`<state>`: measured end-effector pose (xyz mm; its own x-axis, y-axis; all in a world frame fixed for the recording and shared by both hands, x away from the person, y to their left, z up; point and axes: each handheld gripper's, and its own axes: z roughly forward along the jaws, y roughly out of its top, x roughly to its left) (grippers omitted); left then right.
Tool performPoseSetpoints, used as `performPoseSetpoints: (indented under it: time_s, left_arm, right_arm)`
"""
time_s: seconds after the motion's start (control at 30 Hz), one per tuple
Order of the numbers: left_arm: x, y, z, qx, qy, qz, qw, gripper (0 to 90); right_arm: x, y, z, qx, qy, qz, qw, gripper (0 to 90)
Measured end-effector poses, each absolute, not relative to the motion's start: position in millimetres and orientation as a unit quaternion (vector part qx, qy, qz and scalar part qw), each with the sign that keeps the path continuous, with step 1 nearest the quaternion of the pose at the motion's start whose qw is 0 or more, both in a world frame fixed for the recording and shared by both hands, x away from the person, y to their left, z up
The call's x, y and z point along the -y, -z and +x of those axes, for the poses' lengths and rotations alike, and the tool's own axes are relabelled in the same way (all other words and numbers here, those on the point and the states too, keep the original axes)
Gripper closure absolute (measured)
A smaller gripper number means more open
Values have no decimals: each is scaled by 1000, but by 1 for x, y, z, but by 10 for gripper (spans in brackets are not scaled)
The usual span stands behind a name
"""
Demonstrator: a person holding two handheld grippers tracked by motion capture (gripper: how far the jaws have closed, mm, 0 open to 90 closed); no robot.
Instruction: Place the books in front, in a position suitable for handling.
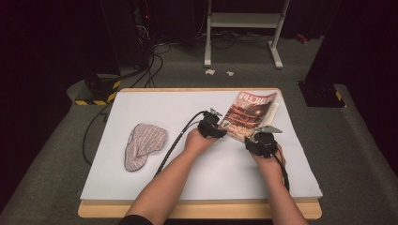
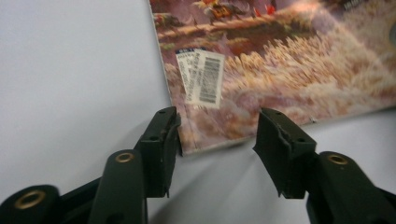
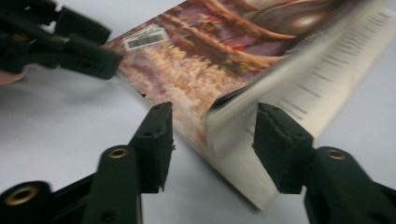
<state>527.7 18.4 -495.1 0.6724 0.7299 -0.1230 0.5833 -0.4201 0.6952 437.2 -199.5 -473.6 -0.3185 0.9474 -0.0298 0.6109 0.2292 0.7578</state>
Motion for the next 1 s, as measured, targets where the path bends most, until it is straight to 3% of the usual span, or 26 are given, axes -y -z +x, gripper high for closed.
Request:
performPoseSetpoints:
  time_s: [0.17, 0.5, 0.57, 1.0]
  left_arm:
    - [-17, 491, 530, -393, -118, 827, 384, 441]
    - [-4, 497, 552, -412, -96, 824, 376, 442]
    - [-4, 498, 550, -410, -100, 825, 377, 449]
    - [-29, 501, 506, -412, -103, 816, 392, 465]
  right_arm:
    - [225, 476, 437, -708, -316, 567, 278, 430]
    - [238, 499, 468, -691, -324, 603, 231, 456]
    - [240, 500, 468, -680, -335, 616, 214, 465]
    - [228, 498, 451, -705, -326, 591, 219, 511]
